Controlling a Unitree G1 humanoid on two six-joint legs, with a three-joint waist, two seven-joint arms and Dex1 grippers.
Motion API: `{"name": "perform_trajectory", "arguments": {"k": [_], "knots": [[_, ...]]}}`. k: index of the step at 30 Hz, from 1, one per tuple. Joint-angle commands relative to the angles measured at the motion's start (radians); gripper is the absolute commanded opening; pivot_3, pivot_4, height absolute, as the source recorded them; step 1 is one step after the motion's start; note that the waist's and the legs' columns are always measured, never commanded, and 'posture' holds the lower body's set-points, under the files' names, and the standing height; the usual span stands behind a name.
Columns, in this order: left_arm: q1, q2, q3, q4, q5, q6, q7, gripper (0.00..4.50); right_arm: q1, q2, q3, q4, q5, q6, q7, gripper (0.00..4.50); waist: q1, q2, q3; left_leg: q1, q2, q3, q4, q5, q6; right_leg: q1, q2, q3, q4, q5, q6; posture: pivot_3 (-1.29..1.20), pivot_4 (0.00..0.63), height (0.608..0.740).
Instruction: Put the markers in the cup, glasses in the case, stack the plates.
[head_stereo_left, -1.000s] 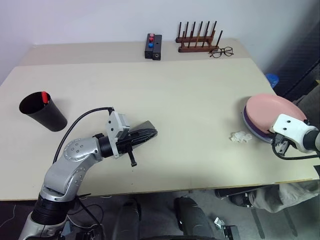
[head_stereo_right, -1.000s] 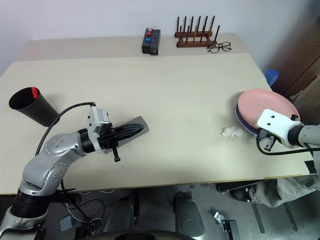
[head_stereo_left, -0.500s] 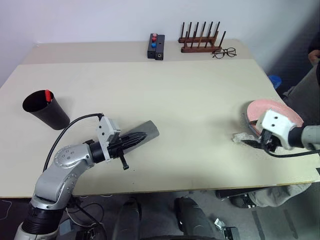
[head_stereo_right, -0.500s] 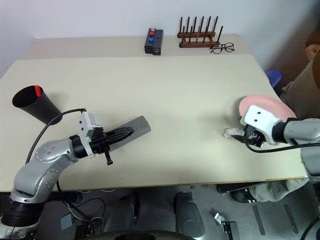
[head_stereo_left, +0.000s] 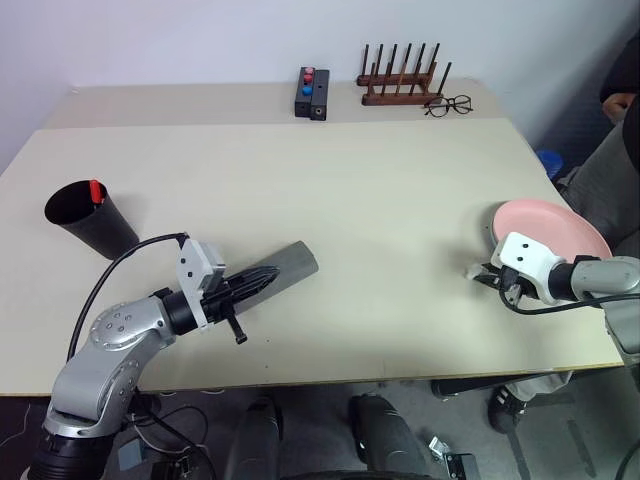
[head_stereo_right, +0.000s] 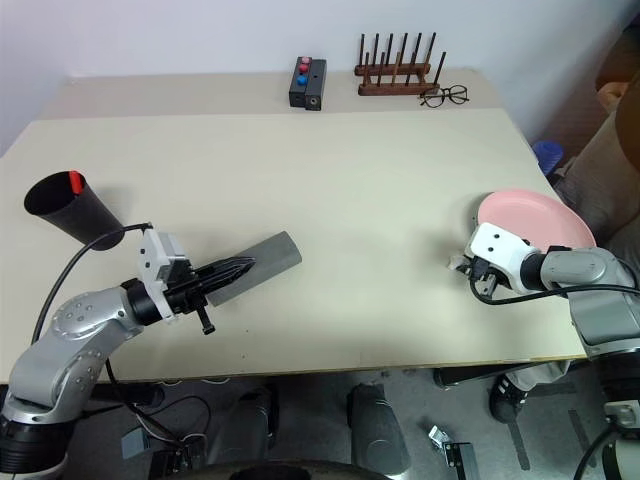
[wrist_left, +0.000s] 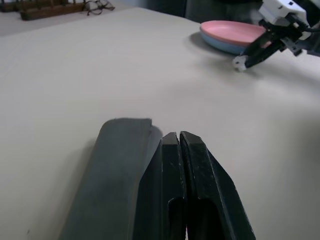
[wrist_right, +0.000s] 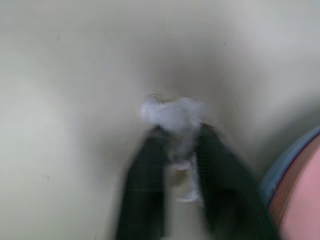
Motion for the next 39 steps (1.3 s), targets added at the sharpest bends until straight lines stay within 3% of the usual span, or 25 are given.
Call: {"name": "perform_trajectory", "arguments": {"k": [1,6,13,17,23,28,32,39], "knots": [[0.004,0.006,0.021,-0.037,-0.002,-0.028,0.005,0.00,-0.036,-0.009,-0.030,-0.046,0.025,0.015,0.006,0.03,0.000,0.000,0.000,0.000,0.000,0.000,0.000,0.000,0.000,0.000,0.000,0.000,0.000,0.000,0.000,0.00,0.150,0.740],[0.015,0.012,0.046,-0.035,0.002,-0.029,0.021,0.00,-0.124,-0.045,-0.060,-0.023,0.022,0.030,-0.007,0.03,-0.001,0.000,0.000,0.000,0.000,0.000,0.000,0.000,0.000,0.000,0.000,0.000,0.000,0.000,0.000,0.00,0.150,0.740],[0.038,0.032,0.116,-0.041,-0.018,-0.014,0.036,0.00,-0.269,-0.092,-0.021,0.209,-0.081,-0.061,-0.080,0.03,0.000,0.000,0.000,0.000,0.000,0.000,0.000,0.000,0.000,0.000,0.000,0.000,0.000,0.000,0.000,0.00,0.150,0.740],[0.046,0.035,0.126,-0.048,-0.014,-0.011,0.054,0.00,-0.287,-0.078,0.011,0.298,-0.110,-0.101,-0.075,1.23,-0.001,0.000,0.000,0.000,0.000,0.000,0.000,0.000,0.000,0.000,0.000,0.000,0.000,0.000,0.000,0.00,0.150,0.740],[0.076,0.024,0.150,-0.080,-0.024,0.003,0.099,0.00,-0.320,-0.059,0.023,0.317,-0.134,-0.148,-0.116,4.25,-0.004,0.001,0.000,0.000,0.000,0.000,-0.001,0.000,0.000,-0.001,0.000,0.000,0.000,0.000,0.000,0.00,0.150,0.740],[0.139,0.006,0.194,-0.104,-0.020,-0.011,0.151,0.00,-0.346,0.026,-0.005,0.226,-0.030,-0.103,-0.073,4.25,-0.007,0.001,0.001,0.000,0.000,0.000,-0.001,0.000,0.000,-0.001,0.000,0.000,0.000,0.000,0.000,0.00,0.150,0.740],[0.182,-0.008,0.223,-0.078,0.072,-0.045,0.229,0.00,-0.322,0.144,-0.041,0.071,0.135,-0.003,-0.027,4.25,-0.003,0.002,0.001,0.000,0.000,0.000,-0.001,0.000,0.000,-0.001,0.000,0.000,0.001,0.000,0.000,0.00,0.150,0.740],[0.241,-0.089,0.374,-0.053,0.073,-0.112,0.311,0.00,-0.281,0.259,-0.082,-0.010,0.307,0.105,0.010,4.25,0.007,0.001,0.001,-0.001,0.000,0.000,0.001,0.000,0.000,0.001,0.000,0.000,0.000,0.000,0.000,0.00,0.150,0.740]]}}
